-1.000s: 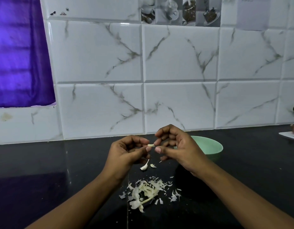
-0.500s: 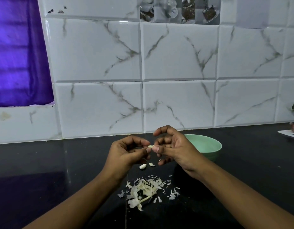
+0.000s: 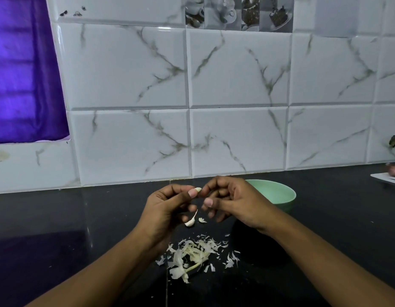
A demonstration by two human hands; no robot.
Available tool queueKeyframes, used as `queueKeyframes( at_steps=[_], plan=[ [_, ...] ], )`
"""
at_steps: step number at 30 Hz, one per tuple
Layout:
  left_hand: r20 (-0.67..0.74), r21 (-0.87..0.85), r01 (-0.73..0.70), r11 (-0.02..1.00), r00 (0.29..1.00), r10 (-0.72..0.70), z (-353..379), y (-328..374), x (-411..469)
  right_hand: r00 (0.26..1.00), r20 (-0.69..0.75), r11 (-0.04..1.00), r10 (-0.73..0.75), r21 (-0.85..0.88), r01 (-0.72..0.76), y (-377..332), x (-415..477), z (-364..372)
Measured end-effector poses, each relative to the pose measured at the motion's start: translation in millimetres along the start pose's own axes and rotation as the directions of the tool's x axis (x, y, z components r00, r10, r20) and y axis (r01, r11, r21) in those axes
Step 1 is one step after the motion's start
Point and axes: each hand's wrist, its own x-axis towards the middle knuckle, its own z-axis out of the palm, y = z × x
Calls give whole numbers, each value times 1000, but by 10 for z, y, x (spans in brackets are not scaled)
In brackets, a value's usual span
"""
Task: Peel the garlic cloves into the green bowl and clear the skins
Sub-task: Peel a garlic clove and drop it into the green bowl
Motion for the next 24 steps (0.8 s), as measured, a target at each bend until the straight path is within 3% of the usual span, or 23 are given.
queueKeyframes(
  at_steps=[9,12,17,21,24],
  plan=[
    [-23,47,144,988,989,-143,-51,13,16,999,-54,992,6,-125,-13,-52,-33,-45],
    [-18,61,163,985,987,-162,-64,5,16,995,-104,996,-12,-93,2,-25,-31,-17],
    [-17,82,148,986,989,-147,-65,-5,21,963,-262,982,-65,-190,14,75,0,-5],
    [-39,109,116,987,993,-112,-66,-12,33,980,-171,953,-97,-300,42,110,8,44],
    [-74,128,98,987,993,-89,-73,-31,43,963,-218,956,-156,-280,91,103,29,79]
  ],
)
